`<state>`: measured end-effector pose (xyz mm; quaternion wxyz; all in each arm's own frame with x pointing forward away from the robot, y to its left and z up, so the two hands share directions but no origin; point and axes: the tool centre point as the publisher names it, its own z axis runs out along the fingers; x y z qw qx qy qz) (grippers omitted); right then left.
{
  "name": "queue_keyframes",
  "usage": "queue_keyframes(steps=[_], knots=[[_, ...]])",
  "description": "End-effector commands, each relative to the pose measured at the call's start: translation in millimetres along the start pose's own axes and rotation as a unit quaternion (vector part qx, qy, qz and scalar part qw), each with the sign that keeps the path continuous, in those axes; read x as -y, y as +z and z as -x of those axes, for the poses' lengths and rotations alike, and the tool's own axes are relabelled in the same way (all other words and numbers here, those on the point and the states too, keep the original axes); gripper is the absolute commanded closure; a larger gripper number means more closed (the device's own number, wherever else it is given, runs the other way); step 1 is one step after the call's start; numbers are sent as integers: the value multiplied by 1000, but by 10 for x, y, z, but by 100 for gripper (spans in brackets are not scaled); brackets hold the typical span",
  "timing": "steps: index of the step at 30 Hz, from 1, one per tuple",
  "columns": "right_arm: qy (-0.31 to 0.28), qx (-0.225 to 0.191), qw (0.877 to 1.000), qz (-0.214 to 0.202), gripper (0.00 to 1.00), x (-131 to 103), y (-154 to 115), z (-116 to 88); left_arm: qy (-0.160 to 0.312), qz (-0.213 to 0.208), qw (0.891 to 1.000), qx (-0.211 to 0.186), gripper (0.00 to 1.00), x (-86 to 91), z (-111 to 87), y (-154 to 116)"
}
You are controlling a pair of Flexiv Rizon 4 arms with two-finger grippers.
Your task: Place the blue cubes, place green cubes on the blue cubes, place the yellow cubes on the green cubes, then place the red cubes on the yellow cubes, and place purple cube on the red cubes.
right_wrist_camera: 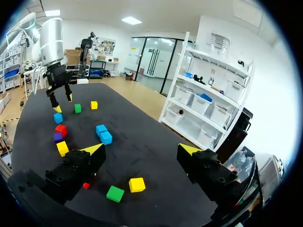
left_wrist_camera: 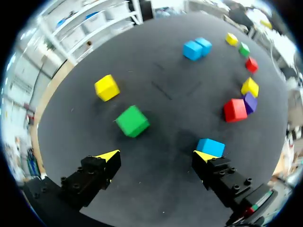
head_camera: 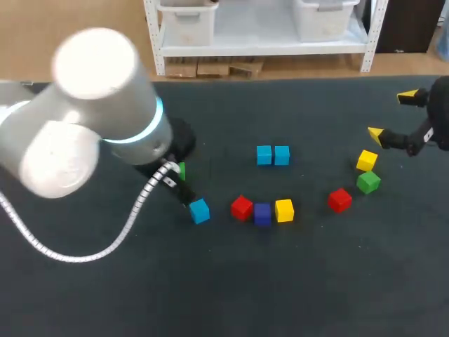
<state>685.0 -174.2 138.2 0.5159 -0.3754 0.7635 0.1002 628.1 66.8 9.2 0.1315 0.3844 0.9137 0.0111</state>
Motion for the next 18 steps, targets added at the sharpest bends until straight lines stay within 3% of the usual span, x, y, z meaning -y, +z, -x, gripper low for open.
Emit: queue_keyframes(steps=[1,5,8,12,18], knots=[[-1,-2,1000,-27,0,-37,10,9,68,-20,996,-55,0,48,112,63],[-1,-2,1000,-27,0,-37,10,9,97,-44,993,-55,0,82,122,100],[-1,-2,1000,-27,0,-37,10,9,90,-70,992,-55,0,81,121,108],[-1,-2,1000,-27,0,-37,10,9,84,-56,994,-45,0,34,107,-25],[-1,-2,1000,-27,0,-37,10,9,35,-26,999,-32,0,-13,85,-311]])
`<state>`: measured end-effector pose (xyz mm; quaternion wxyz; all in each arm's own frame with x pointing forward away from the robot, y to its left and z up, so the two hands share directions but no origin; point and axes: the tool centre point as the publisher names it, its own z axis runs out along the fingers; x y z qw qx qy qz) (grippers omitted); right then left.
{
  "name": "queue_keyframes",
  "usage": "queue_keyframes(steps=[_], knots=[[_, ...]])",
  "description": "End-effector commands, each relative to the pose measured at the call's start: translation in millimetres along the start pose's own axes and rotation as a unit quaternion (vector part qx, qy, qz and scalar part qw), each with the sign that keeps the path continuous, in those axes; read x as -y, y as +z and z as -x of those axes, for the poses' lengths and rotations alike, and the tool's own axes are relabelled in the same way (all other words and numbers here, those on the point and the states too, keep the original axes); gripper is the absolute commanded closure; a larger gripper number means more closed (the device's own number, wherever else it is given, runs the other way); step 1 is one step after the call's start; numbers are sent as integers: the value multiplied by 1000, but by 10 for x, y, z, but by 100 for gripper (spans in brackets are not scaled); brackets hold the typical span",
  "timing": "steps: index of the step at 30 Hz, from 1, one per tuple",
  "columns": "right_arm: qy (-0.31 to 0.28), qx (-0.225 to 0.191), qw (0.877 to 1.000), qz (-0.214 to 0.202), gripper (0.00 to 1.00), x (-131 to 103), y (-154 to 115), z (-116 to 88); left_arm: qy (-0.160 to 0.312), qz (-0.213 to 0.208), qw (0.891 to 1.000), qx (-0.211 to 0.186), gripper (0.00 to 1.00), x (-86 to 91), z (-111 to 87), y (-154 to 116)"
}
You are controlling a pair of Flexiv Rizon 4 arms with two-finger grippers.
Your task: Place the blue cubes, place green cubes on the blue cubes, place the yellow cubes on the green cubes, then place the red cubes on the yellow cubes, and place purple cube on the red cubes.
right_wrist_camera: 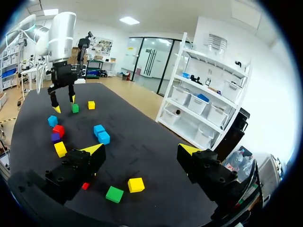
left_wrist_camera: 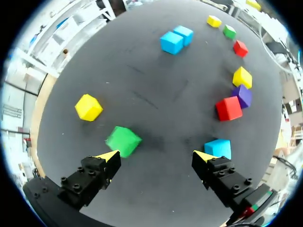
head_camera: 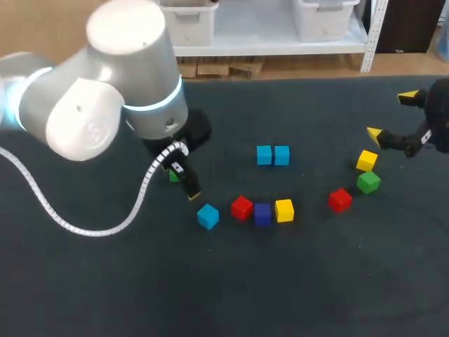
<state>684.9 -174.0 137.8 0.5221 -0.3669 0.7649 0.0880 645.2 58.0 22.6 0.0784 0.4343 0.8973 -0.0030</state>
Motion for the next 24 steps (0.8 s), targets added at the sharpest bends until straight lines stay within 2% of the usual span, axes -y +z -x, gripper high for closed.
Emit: queue_keyframes(steps=[1,7,12,17,24], knots=[[-1,-3,1000,-11,0,-34,7,12,-24,9,1000,8,0,123,-138,-235],[-1,-3,1000,-11,0,-34,7,12,-48,3,999,15,0,455,-156,-194],[-1,-3,1000,-11,0,-34,7,12,-87,-33,995,23,0,632,-127,16],[-1,-3,1000,-11,0,-34,7,12,-94,-28,995,19,0,691,-92,217],[-1,-3,1000,-11,0,-34,7,12,-73,-16,997,23,0,674,0,218]])
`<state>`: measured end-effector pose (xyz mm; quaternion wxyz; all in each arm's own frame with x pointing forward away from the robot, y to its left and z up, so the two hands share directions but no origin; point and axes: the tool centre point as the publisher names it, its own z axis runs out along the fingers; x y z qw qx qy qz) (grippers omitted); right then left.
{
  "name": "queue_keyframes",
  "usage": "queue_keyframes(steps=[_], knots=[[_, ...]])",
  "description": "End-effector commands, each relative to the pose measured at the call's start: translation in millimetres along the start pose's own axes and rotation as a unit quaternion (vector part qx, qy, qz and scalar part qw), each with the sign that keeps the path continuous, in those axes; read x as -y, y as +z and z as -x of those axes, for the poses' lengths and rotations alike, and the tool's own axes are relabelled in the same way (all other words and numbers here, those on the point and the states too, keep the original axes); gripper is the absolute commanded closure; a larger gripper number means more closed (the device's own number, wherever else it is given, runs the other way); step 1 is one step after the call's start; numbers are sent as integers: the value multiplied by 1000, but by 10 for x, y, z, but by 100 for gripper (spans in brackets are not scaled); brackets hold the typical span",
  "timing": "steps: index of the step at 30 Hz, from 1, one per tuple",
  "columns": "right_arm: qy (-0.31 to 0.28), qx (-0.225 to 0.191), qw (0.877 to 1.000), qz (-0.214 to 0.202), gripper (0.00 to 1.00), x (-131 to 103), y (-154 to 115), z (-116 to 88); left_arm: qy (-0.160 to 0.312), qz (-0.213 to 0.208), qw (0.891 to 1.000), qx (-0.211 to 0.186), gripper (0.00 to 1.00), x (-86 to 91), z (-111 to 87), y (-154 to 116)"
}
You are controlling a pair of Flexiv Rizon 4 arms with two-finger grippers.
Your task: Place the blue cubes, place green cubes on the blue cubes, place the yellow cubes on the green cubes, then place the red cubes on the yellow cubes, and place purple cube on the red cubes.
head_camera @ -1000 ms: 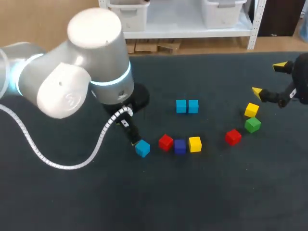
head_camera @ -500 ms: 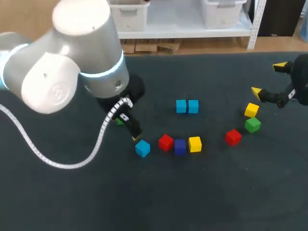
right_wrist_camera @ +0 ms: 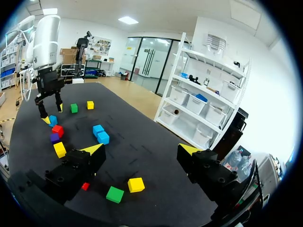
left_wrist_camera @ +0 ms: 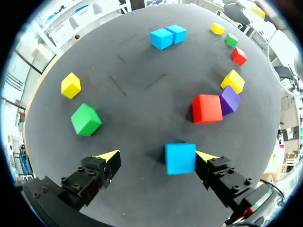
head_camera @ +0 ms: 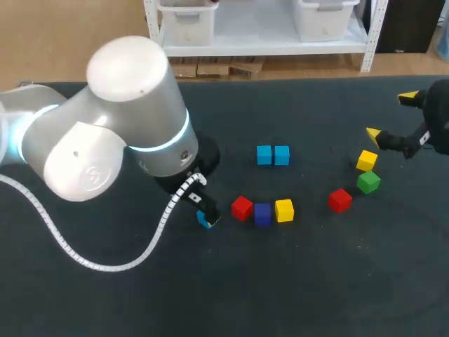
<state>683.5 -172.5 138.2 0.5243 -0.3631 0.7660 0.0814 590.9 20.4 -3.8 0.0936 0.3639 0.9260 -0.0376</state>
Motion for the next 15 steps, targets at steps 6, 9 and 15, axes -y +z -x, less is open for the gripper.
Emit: queue_keyframes(steps=[6,9,15], knots=[[0,-2,1000,-3,0,-16,11,4,10,3,1000,-11,0,38,111,35],[0,-2,1000,-3,0,-16,11,4,5,4,1000,-17,9,48,92,50],[0,-2,1000,-3,0,-16,11,4,-2,17,1000,-23,100,14,70,44]])
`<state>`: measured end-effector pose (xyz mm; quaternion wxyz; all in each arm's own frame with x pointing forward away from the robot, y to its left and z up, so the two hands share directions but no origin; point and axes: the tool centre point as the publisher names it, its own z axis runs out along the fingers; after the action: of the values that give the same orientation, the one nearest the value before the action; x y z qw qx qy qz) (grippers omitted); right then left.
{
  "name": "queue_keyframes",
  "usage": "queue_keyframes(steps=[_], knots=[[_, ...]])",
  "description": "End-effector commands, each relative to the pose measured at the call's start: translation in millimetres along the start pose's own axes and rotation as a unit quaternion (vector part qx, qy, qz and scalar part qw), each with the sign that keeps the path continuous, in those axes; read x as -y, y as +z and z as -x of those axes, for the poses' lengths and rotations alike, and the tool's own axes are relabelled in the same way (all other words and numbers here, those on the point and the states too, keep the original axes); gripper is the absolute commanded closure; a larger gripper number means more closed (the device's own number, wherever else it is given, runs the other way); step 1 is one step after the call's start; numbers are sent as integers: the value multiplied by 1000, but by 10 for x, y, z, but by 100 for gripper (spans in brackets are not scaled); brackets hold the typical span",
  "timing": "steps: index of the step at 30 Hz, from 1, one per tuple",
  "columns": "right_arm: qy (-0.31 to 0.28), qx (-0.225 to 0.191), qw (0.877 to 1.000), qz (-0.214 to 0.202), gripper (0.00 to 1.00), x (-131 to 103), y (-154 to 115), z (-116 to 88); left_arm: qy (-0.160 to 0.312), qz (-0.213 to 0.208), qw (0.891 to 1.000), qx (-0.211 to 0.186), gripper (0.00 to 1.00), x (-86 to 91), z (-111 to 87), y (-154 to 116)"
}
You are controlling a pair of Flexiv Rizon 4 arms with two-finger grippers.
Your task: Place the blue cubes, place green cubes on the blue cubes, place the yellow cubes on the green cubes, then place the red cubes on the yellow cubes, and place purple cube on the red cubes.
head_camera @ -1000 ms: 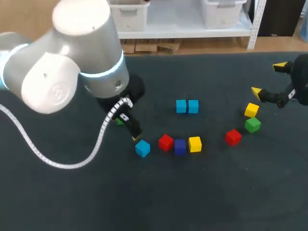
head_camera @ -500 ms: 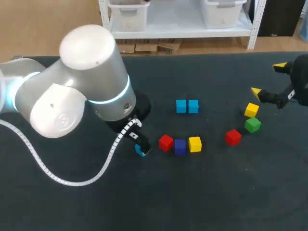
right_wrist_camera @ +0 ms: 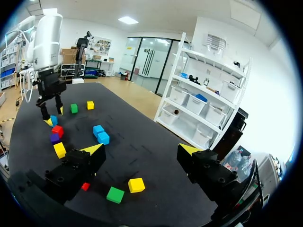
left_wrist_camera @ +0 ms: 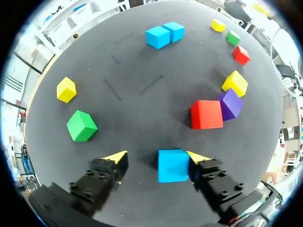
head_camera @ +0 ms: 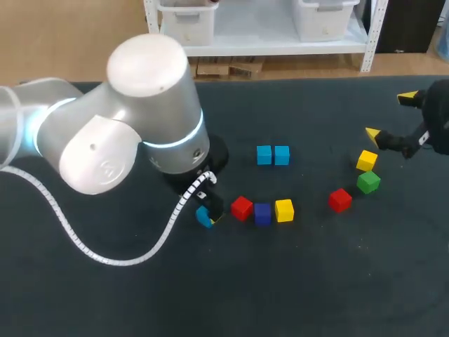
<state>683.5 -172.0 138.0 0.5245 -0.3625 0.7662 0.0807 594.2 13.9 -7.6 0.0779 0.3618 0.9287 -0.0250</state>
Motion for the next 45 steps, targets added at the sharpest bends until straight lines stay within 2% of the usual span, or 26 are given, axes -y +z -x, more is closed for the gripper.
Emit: queue_keyframes(steps=[1,9,13,17,20,23,25,29,33,37,42,45], knots=[[-1,-1,1000,-2,0,-11,8,4,-1,14,1000,-7,100,-18,6,-9],[-1,-1,1000,-2,0,-11,8,4,30,6,999,-13,100,-81,22,-109],[-1,-1,1000,-2,0,-11,8,4,102,-8,995,-2,100,-174,111,-208],[-1,-1,1000,-2,0,-11,8,4,148,-15,989,6,100,-406,259,-272],[-1,-1,1000,-2,0,-11,8,4,189,-30,981,7,100,-553,358,-314],[-1,-1,1000,-2,0,-11,8,4,235,-33,971,-1,100,-610,440,-321],[-1,-1,1000,-2,0,-11,8,4,271,-20,962,-5,100,-611,507,-319],[-1,-1,1000,-2,0,-11,8,4,324,-28,946,-9,100,-541,669,-326],[-1,-1,1000,-2,0,-11,8,4,350,-38,936,-9,100,-433,816,-268],[-1,-1,1000,-2,0,-11,8,4,382,-52,923,0,100,-331,876,-211],[-1,-1,1000,-2,0,-11,8,4,390,-58,919,-10,100,-320,1001,-87],[-1,-1,1000,-2,0,-11,8,4,409,-66,910,-5,100,-342,1098,-31]])
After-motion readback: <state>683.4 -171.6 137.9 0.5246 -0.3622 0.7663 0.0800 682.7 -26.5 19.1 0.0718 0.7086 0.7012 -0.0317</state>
